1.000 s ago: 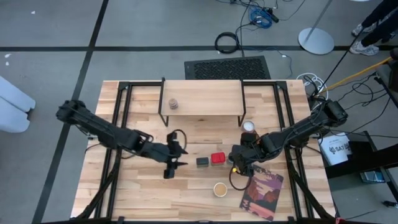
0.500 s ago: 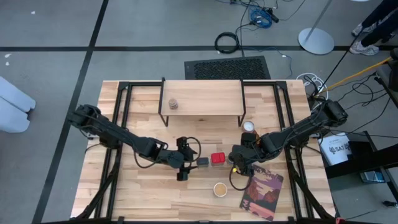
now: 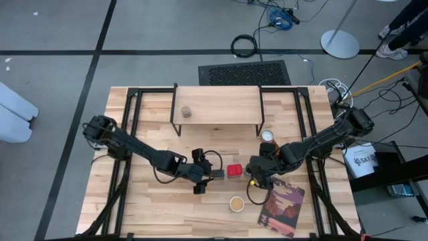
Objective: Shelf spices
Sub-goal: Put a green packet of spices on the shelf
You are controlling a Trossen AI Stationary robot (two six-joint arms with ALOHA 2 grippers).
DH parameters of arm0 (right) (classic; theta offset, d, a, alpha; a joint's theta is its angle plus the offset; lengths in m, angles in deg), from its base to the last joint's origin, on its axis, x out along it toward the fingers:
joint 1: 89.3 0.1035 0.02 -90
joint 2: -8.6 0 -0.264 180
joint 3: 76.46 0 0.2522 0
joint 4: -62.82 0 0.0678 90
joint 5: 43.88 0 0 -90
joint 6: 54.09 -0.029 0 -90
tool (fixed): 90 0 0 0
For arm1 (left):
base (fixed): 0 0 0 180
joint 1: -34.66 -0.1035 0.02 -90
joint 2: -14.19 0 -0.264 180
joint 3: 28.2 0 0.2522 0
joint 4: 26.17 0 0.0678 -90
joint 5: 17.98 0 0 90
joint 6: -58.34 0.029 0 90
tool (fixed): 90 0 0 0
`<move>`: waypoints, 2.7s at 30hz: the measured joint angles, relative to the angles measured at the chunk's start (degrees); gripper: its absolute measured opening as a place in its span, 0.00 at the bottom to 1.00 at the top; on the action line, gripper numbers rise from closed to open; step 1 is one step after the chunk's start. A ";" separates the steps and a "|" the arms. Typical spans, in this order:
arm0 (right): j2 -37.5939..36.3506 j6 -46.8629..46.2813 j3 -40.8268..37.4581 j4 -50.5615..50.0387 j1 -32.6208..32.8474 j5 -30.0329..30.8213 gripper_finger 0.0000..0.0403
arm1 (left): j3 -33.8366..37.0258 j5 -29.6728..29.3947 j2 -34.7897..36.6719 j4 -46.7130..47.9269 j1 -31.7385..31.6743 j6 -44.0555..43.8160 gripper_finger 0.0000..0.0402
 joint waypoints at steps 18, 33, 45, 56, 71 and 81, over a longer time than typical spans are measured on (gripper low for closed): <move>-0.02 -0.45 2.70 -1.84 0.02 0.01 0.87 | 0.04 -1.01 -5.03 -5.65 -1.13 1.26 0.60; -0.02 7.84 4.17 4.23 -1.07 1.75 0.87 | 0.04 -0.69 -5.03 -6.02 -1.87 1.31 0.35; -0.02 19.60 4.17 21.71 -5.57 0.35 0.87 | 0.04 1.69 2.41 -2.82 -1.64 1.92 0.39; -0.02 25.24 4.17 30.54 -11.67 -3.58 0.87 | 0.04 1.10 16.11 4.31 -1.55 4.84 0.40; 0.19 28.30 4.17 39.87 -14.89 -7.21 0.87 | 0.04 -6.49 20.78 3.37 -1.73 7.89 0.40; 2.36 29.14 4.15 43.82 -14.97 -5.86 0.87 | 0.04 -9.61 20.78 0.34 -1.71 7.72 0.40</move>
